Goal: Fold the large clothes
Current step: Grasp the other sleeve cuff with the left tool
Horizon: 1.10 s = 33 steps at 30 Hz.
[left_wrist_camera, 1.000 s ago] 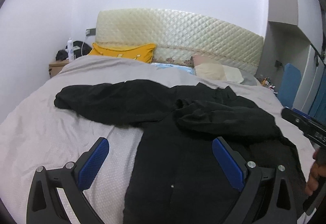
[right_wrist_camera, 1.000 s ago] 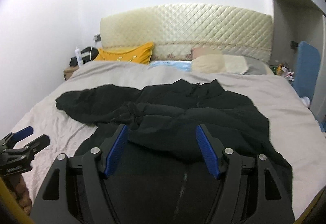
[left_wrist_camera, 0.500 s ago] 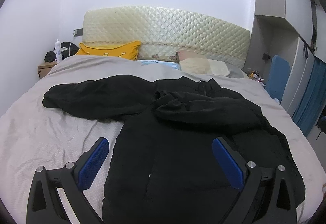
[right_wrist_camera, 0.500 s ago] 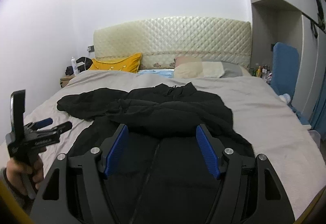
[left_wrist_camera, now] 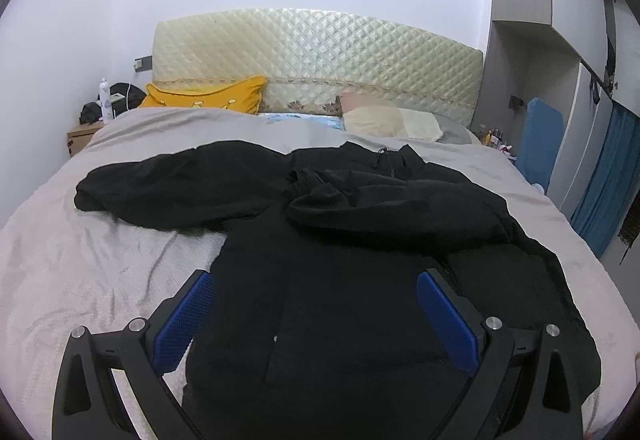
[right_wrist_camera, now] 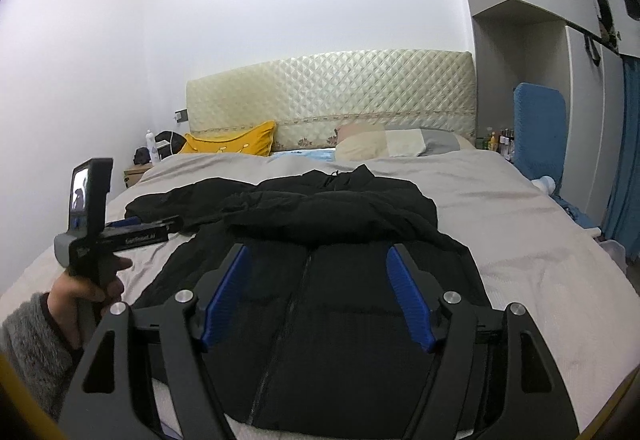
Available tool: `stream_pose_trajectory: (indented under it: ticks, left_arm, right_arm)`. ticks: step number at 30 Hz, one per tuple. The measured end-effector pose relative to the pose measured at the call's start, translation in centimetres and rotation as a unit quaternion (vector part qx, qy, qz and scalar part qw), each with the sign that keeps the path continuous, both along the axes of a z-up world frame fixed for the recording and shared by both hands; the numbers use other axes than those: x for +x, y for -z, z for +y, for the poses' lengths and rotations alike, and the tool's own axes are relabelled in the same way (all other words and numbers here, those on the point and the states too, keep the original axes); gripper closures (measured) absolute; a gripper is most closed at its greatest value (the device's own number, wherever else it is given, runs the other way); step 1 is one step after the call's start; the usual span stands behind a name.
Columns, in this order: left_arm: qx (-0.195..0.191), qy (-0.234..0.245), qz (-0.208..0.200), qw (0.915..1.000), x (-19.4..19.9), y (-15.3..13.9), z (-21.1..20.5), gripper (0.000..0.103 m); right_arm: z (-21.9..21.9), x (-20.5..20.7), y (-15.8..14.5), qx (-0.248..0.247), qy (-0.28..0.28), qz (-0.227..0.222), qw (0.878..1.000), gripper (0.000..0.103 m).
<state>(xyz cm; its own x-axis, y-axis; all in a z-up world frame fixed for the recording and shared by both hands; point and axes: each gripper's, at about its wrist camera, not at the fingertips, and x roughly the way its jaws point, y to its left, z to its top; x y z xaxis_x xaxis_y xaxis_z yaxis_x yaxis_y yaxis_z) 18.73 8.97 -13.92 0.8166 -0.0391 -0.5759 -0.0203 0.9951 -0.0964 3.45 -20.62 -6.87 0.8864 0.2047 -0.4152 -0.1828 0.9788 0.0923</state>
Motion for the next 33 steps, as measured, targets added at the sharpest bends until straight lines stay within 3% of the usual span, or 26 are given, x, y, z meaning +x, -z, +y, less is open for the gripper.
stream_pose_trajectory:
  ticks: [6,11,14,17,22,27,33]
  left_arm:
    - [-0.012,0.007,0.015,0.9998,1.1,0.5,0.6,0.001]
    - [-0.022,0.003,0.024,0.9995,3.8,-1.1,2.7,0.001]
    - [-0.048,0.001,0.025,0.9986,5.7,-3.1,5.4,0.001]
    - [-0.050,-0.009,0.023,0.9984,7.8,-5.2,9.1,0.001]
    - [-0.072,-0.044,0.025,0.9961,10.6,-6.8,16.5,0.001]
    - [-0.108,-0.096,0.032,0.9890,12.8,-5.2,24.1,0.001]
    - [-0.204,-0.152,0.057,0.9656,14.3,0.5,33.3,0.001]
  right_arm:
    - [0.2,0.4,1.3,-0.021,0.011,-0.008,1.000,0.030]
    - [-0.2,1.0,1.8,-0.013,0.018,-0.008,1.000,0.030]
    - [-0.5,1.5,2.2,-0.013,0.026,-0.008,1.000,0.030]
    - [-1.0,2.0,2.5,-0.009,0.033,-0.004,0.999,0.030]
    - [-1.2,3.0,2.9,0.002,0.040,0.001,0.999,0.030]
    - [-0.6,4.4,3.4,-0.002,0.038,0.013,0.999,0.027]
    - [0.6,6.2,4.5,-0.002,0.029,0.038,0.999,0.022]
